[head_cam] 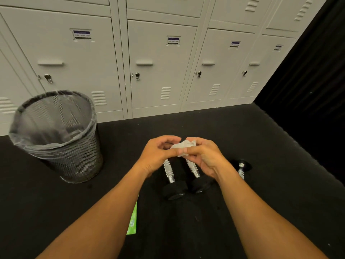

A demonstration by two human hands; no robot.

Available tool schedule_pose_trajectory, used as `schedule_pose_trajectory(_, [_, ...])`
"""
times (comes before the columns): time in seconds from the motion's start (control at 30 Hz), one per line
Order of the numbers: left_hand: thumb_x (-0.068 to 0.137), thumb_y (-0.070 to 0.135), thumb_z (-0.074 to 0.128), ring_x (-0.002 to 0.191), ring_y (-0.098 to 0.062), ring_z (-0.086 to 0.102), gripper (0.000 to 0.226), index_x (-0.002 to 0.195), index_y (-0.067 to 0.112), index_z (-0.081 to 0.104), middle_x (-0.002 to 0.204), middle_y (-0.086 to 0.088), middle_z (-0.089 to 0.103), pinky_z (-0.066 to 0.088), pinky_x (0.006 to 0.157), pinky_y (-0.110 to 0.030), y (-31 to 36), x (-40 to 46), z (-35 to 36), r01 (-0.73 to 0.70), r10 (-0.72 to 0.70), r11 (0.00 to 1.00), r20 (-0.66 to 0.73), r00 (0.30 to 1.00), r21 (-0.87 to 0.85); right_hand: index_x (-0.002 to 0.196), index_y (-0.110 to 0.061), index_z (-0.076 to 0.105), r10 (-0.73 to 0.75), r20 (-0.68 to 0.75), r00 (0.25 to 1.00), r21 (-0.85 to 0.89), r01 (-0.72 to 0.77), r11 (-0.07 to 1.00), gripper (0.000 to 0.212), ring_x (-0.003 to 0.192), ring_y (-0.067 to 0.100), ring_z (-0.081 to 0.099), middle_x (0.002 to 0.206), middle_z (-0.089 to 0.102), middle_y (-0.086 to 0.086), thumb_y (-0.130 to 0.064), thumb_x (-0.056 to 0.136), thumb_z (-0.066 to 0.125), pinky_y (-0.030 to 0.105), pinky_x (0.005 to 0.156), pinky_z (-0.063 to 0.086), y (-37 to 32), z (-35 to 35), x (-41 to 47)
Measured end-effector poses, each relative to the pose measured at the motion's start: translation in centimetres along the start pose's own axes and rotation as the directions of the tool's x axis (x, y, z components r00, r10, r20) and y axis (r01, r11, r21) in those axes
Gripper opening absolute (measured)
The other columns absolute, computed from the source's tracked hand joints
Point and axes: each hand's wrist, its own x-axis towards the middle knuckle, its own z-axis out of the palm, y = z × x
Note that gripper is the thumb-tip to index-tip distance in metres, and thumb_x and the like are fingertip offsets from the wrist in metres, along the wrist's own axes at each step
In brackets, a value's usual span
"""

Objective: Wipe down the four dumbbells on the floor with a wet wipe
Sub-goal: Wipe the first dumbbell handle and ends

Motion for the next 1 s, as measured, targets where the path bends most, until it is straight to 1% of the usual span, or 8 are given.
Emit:
schedule_pose_trajectory(0.23, [0.071, 0.008, 0.089, 0.100, -0.017, 0.073, 0.048, 0.111, 0.030, 0.074, 0.109, 0.003, 0.075, 0.060, 0.092, -0.046, 2.5, 0.4, -0.9, 0.062, -0.067, 0.996, 0.075, 0.995, 0.067, 0.105, -0.008, 0.069, -0.066, -0.232, 0.971, -0.163, 0.028, 0.986, 0.015, 0.093, 0.027, 0.074, 0.108, 0.072, 0.015, -0.002, 0.092, 0.065, 0.044, 0.079, 0.062, -2.6, 1.7, -0.8])
schedule_pose_trajectory(0.37, [0.074, 0.000, 0.083, 0.093, -0.016, 0.073, 0.046, 0.107, 0.030, 0.073, 0.099, 0.004, 0.076, 0.062, 0.078, -0.036, 4.3, 0.5, -1.0, 0.094, -0.104, 0.993, 0.140, 0.985, 0.078, 0.095, -0.006, 0.069, -0.100, -0.373, 0.923, -0.243, 0.007, 0.970, 0.010, 0.086, 0.027, 0.073, 0.099, 0.073, 0.013, -0.015, 0.092, 0.069, 0.048, 0.070, 0.063, -4.3, 3.1, -1.8])
schedule_pose_trajectory(0.43, [0.082, 0.002, 0.078, 0.084, -0.015, 0.072, 0.035, 0.107, 0.026, 0.074, 0.096, 0.001, 0.077, 0.058, 0.072, -0.029, 5.4, 0.6, -1.0, 0.130, -0.129, 0.992, 0.111, 0.986, -0.003, 0.100, -0.003, 0.067, -0.094, -0.323, 0.942, -0.250, 0.011, 0.968, 0.026, 0.086, 0.027, 0.074, 0.098, 0.073, 0.013, -0.026, 0.089, 0.073, 0.047, 0.071, 0.063, -5.5, 3.6, -2.6])
schedule_pose_trajectory(0.5, [0.087, 0.009, 0.075, 0.077, -0.014, 0.068, 0.022, 0.104, 0.022, 0.076, 0.094, -0.003, 0.077, 0.053, 0.065, -0.027, 6.4, 0.7, -1.1, 0.148, -0.144, 0.987, 0.065, 0.987, -0.062, 0.111, -0.005, 0.065, -0.066, -0.162, 0.985, -0.290, 0.017, 0.957, 0.037, 0.091, 0.026, 0.074, 0.105, 0.072, 0.014, -0.029, 0.085, 0.077, 0.045, 0.073, 0.063, -6.8, 3.8, -3.7])
schedule_pose_trajectory(0.63, [0.089, 0.022, 0.074, 0.076, -0.014, 0.067, 0.005, 0.091, 0.025, 0.078, 0.086, 0.000, 0.077, 0.052, 0.067, -0.032, 8.1, 1.7, -1.0, 0.189, -0.182, 0.975, 0.069, 0.981, -0.115, 0.127, -0.021, 0.058, -0.073, -0.018, 0.997, -0.591, 0.049, 0.805, 0.057, 0.094, 0.026, 0.073, 0.117, 0.064, 0.008, -0.008, 0.078, 0.082, 0.043, 0.073, 0.063, -9.6, 3.5, -4.8])
schedule_pose_trajectory(0.73, [0.091, 0.023, 0.071, 0.090, -0.020, 0.071, 0.005, 0.089, 0.019, 0.074, 0.096, -0.005, 0.077, 0.057, 0.082, -0.040, 9.0, 3.0, -0.1, 0.219, -0.208, 0.962, 0.082, 0.975, -0.161, 0.108, -0.017, 0.068, -0.122, -0.024, 0.992, -0.726, 0.067, 0.684, 0.030, 0.092, 0.024, 0.072, 0.106, 0.068, 0.007, -0.013, 0.081, 0.080, 0.045, 0.074, 0.063, -11.7, 2.7, -4.2])
schedule_pose_trajectory(0.8, [0.092, 0.020, 0.070, 0.089, -0.023, 0.071, 0.005, 0.088, 0.017, 0.070, 0.095, -0.007, 0.076, 0.057, 0.080, -0.040, 9.2, 3.9, 1.2, 0.218, -0.206, 0.956, 0.080, 0.975, -0.194, 0.092, -0.012, 0.069, -0.155, -0.047, 0.987, -0.755, 0.066, 0.653, 0.013, 0.088, 0.023, 0.072, 0.096, 0.071, 0.009, -0.014, 0.083, 0.077, 0.046, 0.073, 0.063, -12.4, 1.3, -3.3])
schedule_pose_trajectory(1.0, [0.091, 0.011, 0.072, 0.096, -0.027, 0.074, 0.022, 0.113, 0.011, 0.068, 0.109, -0.012, 0.076, 0.059, 0.080, -0.041, 7.1, 6.1, 6.3, 0.281, -0.246, 0.908, 0.147, 0.958, -0.311, 0.097, -0.004, 0.063, -0.124, -0.075, 0.989, -0.620, 0.051, 0.783, 0.009, 0.087, 0.027, 0.070, 0.096, 0.069, 0.016, -0.004, 0.088, 0.066, 0.038, 0.062, 0.060, -12.0, -4.5, -0.5])
